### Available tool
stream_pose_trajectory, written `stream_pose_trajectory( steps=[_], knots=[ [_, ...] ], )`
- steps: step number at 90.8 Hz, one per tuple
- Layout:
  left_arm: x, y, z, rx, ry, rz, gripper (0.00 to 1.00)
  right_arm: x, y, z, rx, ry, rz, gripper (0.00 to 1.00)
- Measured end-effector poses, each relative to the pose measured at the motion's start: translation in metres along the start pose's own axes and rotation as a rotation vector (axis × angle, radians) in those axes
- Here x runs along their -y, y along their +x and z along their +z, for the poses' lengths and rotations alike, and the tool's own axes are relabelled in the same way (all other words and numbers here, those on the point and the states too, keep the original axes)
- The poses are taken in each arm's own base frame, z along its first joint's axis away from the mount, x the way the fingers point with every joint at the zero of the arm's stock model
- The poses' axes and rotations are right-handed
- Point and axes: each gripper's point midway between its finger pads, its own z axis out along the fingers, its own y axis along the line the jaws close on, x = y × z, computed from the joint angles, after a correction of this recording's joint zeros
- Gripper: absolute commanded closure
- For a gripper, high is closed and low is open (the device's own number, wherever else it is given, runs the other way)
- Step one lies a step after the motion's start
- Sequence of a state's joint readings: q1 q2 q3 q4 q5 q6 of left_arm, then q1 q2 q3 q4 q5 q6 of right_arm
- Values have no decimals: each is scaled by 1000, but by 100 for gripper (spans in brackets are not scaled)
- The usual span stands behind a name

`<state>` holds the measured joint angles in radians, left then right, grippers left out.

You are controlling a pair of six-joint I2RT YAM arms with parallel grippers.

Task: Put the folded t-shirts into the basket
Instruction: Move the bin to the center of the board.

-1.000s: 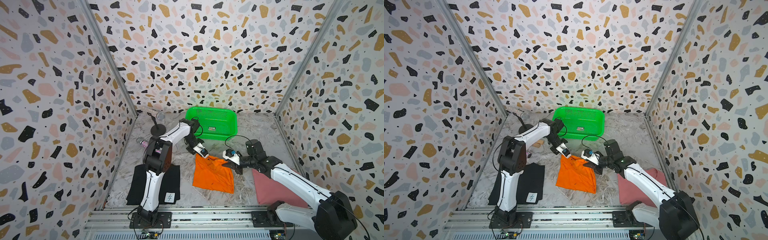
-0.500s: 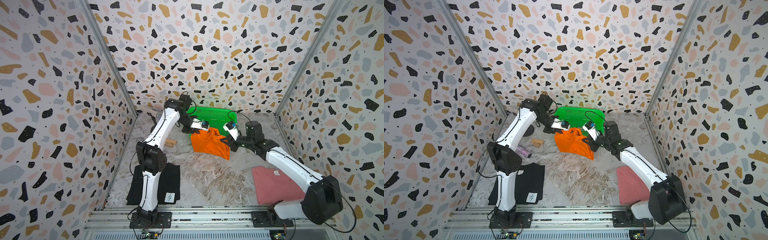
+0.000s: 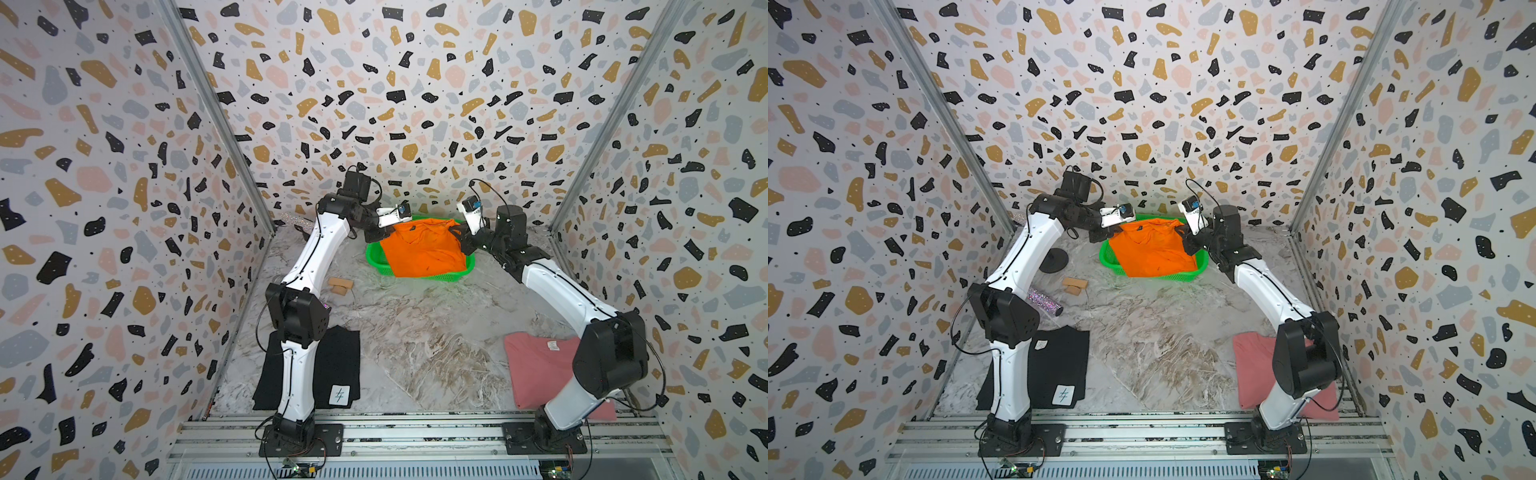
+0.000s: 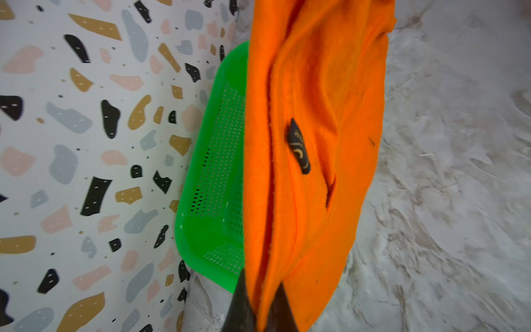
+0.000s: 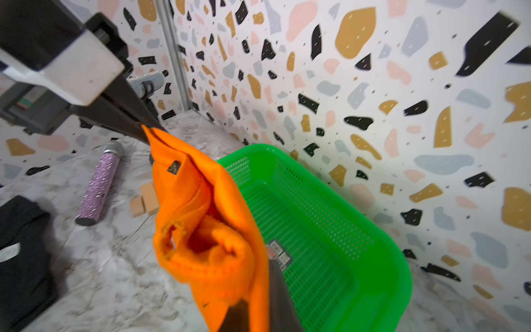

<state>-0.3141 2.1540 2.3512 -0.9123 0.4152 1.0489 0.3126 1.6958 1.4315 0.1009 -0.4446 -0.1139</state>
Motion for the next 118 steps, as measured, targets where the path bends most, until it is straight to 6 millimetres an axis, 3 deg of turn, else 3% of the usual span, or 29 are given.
stream_pose_trajectory(
  steps=[10, 19, 28, 38, 56, 69, 81, 118],
  knots=[
    [-32, -4, 10, 18, -120, 4, 100, 26, -5, 20, 61, 51, -25, 100],
    [-52, 1, 29, 20, -199, 11, 100, 43, 6, 41, 97, 85, -44, 100],
    [-56, 17, 53, -4, -213, 10, 100, 52, 23, 61, 103, 93, -47, 100],
    [-44, 36, 76, -41, -171, 15, 100, 50, 44, 72, 84, 67, -33, 100],
    [6, 63, 91, -80, -15, 67, 100, 24, 77, 58, 59, -11, 6, 100],
    [54, 84, 89, -119, 136, 119, 100, -5, 108, 37, 9, -82, 42, 100],
    [89, 95, 85, -134, 270, 149, 100, -28, 124, 17, -21, -131, 69, 100],
    [206, 90, 20, -129, 614, 158, 100, -90, 143, -54, -89, -236, 154, 100]
  ],
)
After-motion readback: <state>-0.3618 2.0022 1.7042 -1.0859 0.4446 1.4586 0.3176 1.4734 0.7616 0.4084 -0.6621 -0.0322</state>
